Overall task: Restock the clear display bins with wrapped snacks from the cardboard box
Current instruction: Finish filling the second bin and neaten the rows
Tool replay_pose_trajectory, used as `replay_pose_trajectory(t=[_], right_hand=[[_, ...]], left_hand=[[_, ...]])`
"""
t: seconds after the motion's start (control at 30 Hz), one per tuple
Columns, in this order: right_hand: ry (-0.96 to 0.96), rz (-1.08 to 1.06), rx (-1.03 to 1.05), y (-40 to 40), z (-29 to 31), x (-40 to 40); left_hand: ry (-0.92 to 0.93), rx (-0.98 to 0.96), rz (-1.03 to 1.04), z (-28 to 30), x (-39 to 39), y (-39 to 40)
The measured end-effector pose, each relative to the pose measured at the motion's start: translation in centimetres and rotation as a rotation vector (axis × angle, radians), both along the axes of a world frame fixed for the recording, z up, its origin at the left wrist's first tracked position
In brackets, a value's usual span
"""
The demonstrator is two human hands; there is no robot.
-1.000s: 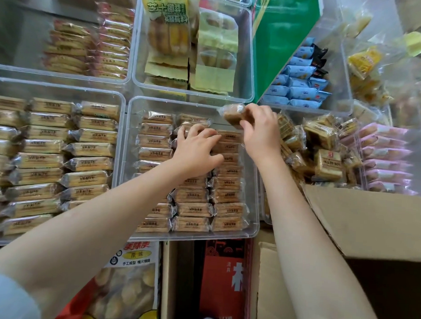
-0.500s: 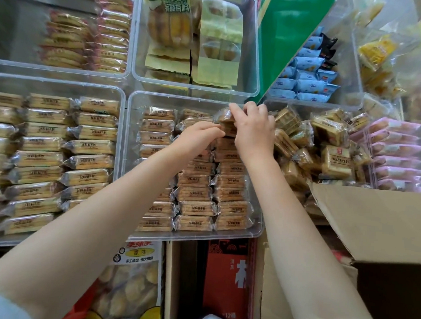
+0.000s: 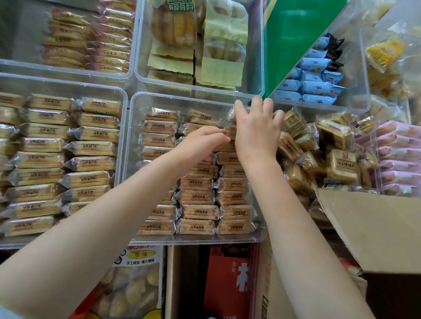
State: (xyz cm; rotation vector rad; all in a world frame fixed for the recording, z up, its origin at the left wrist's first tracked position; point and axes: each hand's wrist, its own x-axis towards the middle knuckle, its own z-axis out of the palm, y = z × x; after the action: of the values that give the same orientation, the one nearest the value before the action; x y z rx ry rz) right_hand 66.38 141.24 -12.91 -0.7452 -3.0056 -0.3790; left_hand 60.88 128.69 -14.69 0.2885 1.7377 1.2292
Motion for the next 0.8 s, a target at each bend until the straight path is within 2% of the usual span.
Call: replay_pose_trajectory(t=[0.23, 0.3, 0.33, 0.37, 0.43, 0.47, 0.5, 0.6, 0.67, 0.73, 0.8], right_hand=[[0.000, 0.095, -0.118, 0.4, -1.5, -1.2], [0.040, 0.127, -0.148, 0.6, -2.1, -0.9], [0.073, 0.134, -0.157, 0.6, -2.4, -0.6], [0.106, 0.135, -0.167, 0.6, -2.8, -0.3], [0.162, 0.123, -0.160, 0.8, -3.4, 0.4], [0.197, 0.117, -0.141, 0.8, -3.6, 0.7], [0.236, 0.117, -0.119, 0.9, -3.7, 1.0], [0.293, 0.130, -0.058, 1.5, -4.1, 1.1], [0.284, 0.146, -0.070, 1.1, -5.0, 0.9], [0.258, 0.103, -0.217, 0.0, -6.3, 1.2], [0.150, 0.001, -0.433, -1.5, -7.3, 2.0]], left_hand=[[-0.095, 0.021, 0.033, 0.1, -0.2, -0.2], [-0.052, 0.041, 0.013, 0.3, -0.3, -0.2], [0.067, 0.037, -0.015, 0.4, -0.3, -0.3], [0.271, 0.001, -0.058, 0.4, -0.3, -0.4], [0.771, -0.130, -0.194, -0.3, -0.5, -0.6], [0.935, -0.192, -0.278, -1.1, -0.7, -0.8], [1.019, -0.260, -0.361, -2.2, -0.9, -1.3], [1.093, -0.459, -0.519, -4.8, -1.1, -2.8], [1.122, -0.491, -0.527, -5.4, -0.9, -3.3], [1.120, -0.498, -0.521, -5.5, -0.7, -3.4], [1.121, -0.508, -0.520, -5.7, -0.6, -3.5]])
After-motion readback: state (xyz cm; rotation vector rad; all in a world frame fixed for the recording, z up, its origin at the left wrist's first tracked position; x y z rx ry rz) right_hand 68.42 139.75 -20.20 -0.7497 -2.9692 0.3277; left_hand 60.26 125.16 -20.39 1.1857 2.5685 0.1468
